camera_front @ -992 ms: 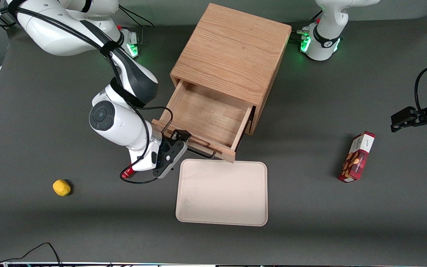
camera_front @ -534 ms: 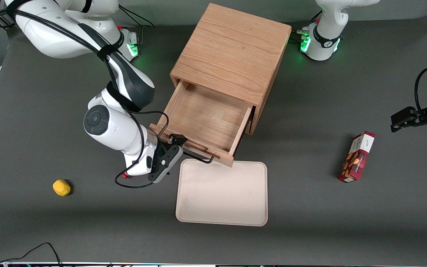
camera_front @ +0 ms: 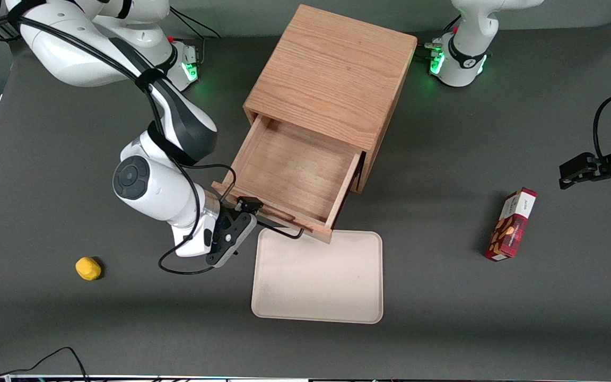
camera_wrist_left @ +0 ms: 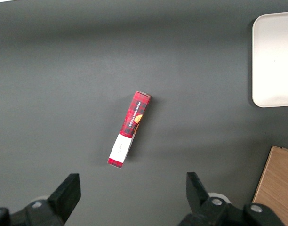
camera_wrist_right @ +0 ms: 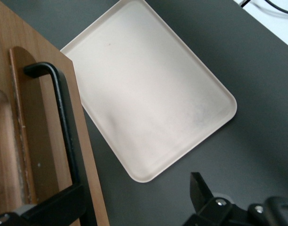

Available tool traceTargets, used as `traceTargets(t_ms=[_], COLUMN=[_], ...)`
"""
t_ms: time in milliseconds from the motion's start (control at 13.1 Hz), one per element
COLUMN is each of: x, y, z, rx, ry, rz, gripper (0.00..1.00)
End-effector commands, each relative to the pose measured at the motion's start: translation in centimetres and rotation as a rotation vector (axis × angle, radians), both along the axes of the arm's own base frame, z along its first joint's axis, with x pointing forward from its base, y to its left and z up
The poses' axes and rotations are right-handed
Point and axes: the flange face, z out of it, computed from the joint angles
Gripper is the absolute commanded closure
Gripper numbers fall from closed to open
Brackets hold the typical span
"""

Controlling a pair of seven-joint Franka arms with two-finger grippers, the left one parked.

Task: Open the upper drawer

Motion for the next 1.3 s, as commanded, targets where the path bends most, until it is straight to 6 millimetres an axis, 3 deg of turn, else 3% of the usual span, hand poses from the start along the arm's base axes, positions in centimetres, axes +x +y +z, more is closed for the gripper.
traceTargets(t_ms=[0, 229, 381, 534, 610, 915, 1068, 1220], x=[0.8, 0.0, -1.2, -2.8, -3.2, -4.3, -5.7, -7.7], y=[-0.8, -1.5, -2.6, -5.2, -7.8, -22.9, -27.7, -31.7], z=[1.6, 5.8, 10.5, 15.8, 17.7, 23.4, 25.4, 25.8], rx=[-0.038, -0.024, -0.046, -0.089, -0.123, -0.26, -0.264, -0.248], ry=[0.069, 0.155, 0.181, 0.159, 0.148, 0.057, -0.013, -0.057], rz=[-0.004, -0.061, -0.145, -0.259, -0.301, -0.566, -0.649, -0.729], gripper=[0.0, 0.0, 0.0, 0.0, 0.0, 0.0, 0.0, 0.0])
